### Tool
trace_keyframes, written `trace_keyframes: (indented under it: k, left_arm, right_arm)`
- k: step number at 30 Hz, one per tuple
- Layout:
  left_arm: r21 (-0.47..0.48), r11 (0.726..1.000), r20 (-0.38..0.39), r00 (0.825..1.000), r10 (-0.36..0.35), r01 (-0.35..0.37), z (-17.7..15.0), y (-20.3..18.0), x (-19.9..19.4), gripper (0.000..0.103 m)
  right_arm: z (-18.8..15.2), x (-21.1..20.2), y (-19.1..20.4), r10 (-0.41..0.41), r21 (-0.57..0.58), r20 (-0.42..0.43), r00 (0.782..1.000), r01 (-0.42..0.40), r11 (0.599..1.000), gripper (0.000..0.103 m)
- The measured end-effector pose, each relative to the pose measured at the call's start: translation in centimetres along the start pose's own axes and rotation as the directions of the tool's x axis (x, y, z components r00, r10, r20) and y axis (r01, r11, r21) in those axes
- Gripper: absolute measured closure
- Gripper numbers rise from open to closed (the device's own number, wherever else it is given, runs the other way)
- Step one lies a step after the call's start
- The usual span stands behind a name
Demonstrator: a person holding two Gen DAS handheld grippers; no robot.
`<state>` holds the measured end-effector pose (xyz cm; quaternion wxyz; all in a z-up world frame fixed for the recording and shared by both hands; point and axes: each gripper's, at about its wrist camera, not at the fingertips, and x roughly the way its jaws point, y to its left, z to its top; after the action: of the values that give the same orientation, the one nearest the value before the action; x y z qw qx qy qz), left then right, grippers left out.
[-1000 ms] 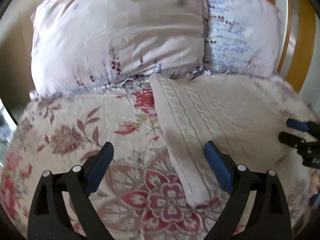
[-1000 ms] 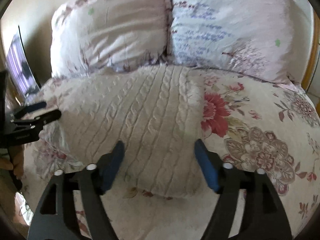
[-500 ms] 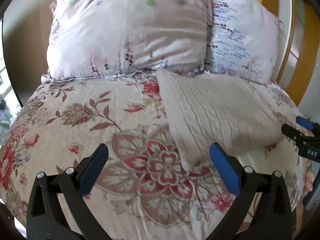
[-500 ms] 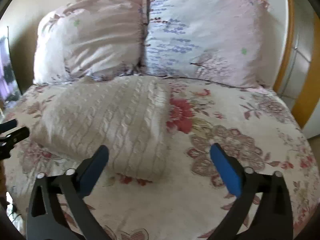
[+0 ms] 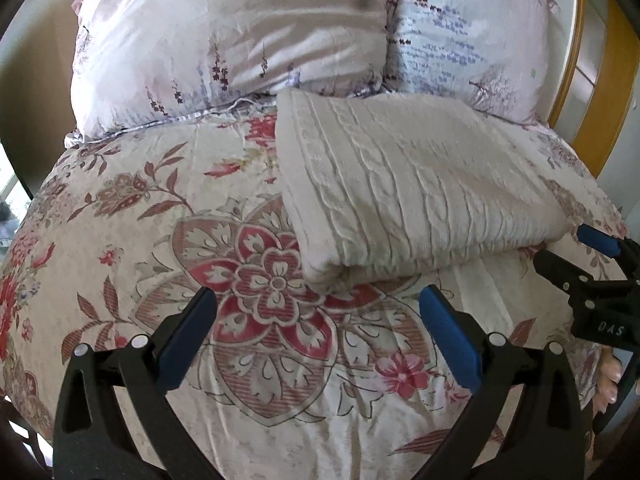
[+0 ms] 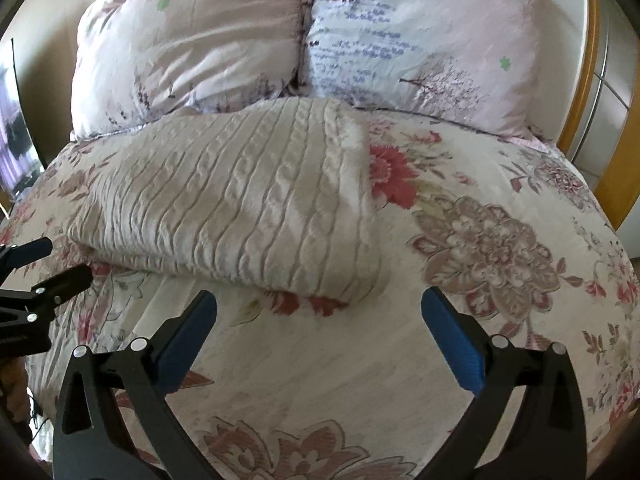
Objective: Fold small clothes
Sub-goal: 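Withdraw both open grippers from the folded sweater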
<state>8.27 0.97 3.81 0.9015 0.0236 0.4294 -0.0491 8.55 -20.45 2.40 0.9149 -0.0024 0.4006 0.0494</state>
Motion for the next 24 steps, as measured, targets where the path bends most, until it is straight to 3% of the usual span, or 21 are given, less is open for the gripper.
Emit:
trace_keyframes:
  k: [16,24]
  left_arm:
    - [-0.003,1.000,-0.082,0.996,0.023,-0.023,-0.4,-0.4,1.9,0.002]
    - [0.007,0.999,-0.088,0.995,0.037,-0.037,-0.4,-0.8,2.0,0.002]
  right_arm:
    - [-0.5,1.4,0.8,0.007,0.017,-0.080,0.997,-0.006,1.000,0.001]
    - [-0.5,1.9,1.0,-0.008,0.010,-0.111,0.994,0.010,1.000,0.001]
